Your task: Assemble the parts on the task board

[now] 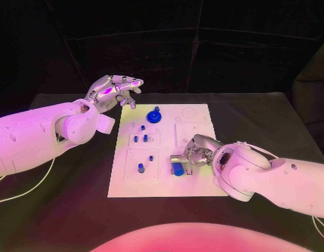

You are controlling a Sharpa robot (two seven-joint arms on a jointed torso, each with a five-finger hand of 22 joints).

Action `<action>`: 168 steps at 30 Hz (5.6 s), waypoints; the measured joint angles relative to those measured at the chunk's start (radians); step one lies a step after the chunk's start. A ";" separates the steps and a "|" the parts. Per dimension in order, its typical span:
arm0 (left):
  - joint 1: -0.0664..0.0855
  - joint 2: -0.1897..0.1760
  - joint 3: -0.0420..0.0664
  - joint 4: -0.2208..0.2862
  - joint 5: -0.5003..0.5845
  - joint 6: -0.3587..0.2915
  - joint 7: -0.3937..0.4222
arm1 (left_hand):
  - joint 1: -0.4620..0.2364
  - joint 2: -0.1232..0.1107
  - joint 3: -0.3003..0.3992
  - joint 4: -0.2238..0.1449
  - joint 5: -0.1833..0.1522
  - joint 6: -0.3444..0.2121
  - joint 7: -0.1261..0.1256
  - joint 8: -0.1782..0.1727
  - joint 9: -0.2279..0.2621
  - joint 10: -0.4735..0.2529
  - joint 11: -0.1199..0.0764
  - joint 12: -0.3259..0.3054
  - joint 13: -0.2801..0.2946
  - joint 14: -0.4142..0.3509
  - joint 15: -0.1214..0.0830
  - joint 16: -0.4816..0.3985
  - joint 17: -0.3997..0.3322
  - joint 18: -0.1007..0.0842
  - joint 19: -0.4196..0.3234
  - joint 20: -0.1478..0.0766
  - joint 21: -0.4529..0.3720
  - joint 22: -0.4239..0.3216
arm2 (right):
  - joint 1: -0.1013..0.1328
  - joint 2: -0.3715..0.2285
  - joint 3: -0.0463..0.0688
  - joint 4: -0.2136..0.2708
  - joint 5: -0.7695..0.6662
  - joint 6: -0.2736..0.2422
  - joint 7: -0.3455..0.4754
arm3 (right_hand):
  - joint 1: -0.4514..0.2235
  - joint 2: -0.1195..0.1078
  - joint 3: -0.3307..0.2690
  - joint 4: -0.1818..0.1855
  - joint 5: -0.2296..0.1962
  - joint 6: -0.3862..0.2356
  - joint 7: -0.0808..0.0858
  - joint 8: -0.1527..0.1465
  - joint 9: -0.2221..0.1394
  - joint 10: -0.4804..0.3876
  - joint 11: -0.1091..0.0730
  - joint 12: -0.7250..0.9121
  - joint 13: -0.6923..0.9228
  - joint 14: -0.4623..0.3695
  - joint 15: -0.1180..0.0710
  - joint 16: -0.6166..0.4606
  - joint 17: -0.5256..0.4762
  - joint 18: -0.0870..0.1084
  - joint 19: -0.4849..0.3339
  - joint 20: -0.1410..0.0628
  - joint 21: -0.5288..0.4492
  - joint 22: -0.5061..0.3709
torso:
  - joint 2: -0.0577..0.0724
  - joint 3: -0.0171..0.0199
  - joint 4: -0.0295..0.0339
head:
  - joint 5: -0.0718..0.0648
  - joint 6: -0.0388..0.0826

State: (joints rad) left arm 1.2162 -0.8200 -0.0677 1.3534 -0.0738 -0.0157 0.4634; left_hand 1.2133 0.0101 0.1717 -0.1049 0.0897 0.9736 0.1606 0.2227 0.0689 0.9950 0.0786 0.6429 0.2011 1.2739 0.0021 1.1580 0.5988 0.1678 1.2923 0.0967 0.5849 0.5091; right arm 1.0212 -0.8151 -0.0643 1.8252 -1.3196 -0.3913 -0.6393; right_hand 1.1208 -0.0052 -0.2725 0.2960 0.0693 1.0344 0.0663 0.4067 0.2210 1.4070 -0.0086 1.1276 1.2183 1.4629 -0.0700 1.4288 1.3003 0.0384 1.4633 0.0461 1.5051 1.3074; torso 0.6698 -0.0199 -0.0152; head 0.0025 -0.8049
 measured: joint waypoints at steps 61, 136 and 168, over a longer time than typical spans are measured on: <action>0.000 0.002 -0.001 -0.009 0.000 -0.008 -0.010 | 0.028 0.021 0.012 -0.018 0.000 -0.007 0.000 0.010 0.000 -0.014 0.000 0.012 0.001 0.000 0.000 0.000 -0.001 0.000 0.000 0.000 0.000 -0.002 | -0.001 -0.059 -0.001 0.040 -0.060 0.098 0.080 | 0.175 0.008 0.089 -0.092 0.004 -0.032 0.000 0.077 0.065 -0.015 -0.002 -0.029 -0.008 0.000 0.000 -0.015 -0.001 0.000 0.000 0.000 -0.014 0.000 | -0.001 -0.0005 0.0006 | 0.006 -0.005; -0.001 0.010 -0.018 -0.009 -0.001 -0.006 -0.005 | 0.021 0.016 0.000 -0.016 -0.017 -0.018 0.004 0.022 0.000 -0.018 0.004 0.027 0.001 -0.004 -0.004 0.003 -0.008 0.000 0.000 0.000 -0.004 -0.004 | -0.003 -0.262 -0.002 0.032 -0.230 0.174 0.116 | 0.199 0.020 -0.025 -0.038 0.094 -0.012 0.006 -0.032 0.044 -0.008 0.012 -0.049 -0.011 0.000 0.007 -0.015 0.008 0.000 0.004 0.004 -0.010 0.000 | -0.001 0.0035 -0.0052 | -0.051 0.002; -0.001 0.012 -0.031 -0.013 -0.001 0.007 -0.025 | 0.021 0.016 0.000 -0.016 -0.017 -0.018 0.004 0.026 0.000 -0.024 0.003 0.027 0.001 -0.007 0.000 0.003 -0.010 0.000 0.000 0.000 -0.004 -0.005 | -0.001 -0.218 0.003 0.043 -0.333 0.215 0.050 | 0.364 0.058 0.180 -0.174 0.238 -0.013 0.002 -0.071 0.063 -0.012 0.001 -0.068 -0.013 0.004 -0.004 -0.015 0.008 0.000 0.004 -0.004 -0.010 0.000 | 0.000 0.0031 -0.0052 | -0.041 0.008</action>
State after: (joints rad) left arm 1.2152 -0.8082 -0.0989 1.3408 -0.0745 -0.0088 0.4384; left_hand 1.2341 0.0262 0.1714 -0.1213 0.0728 0.9558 0.1641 0.2490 0.0690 0.9713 0.0812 0.6697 0.2020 1.2669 0.0020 1.1612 0.5885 0.1678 1.2923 0.0967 0.5810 0.5046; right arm 1.0206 -1.0327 -0.0615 1.8679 -1.6522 -0.1763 -0.5896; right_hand 1.4851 0.0530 -0.0928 0.1216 0.3072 1.0210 0.0686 0.3357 0.2842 1.3953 -0.0074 1.0597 1.2056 1.4670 -0.0735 1.4141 1.3078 0.0384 1.4671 0.0424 1.4947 1.3075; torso 0.6695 -0.0169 -0.0204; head -0.0385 -0.7973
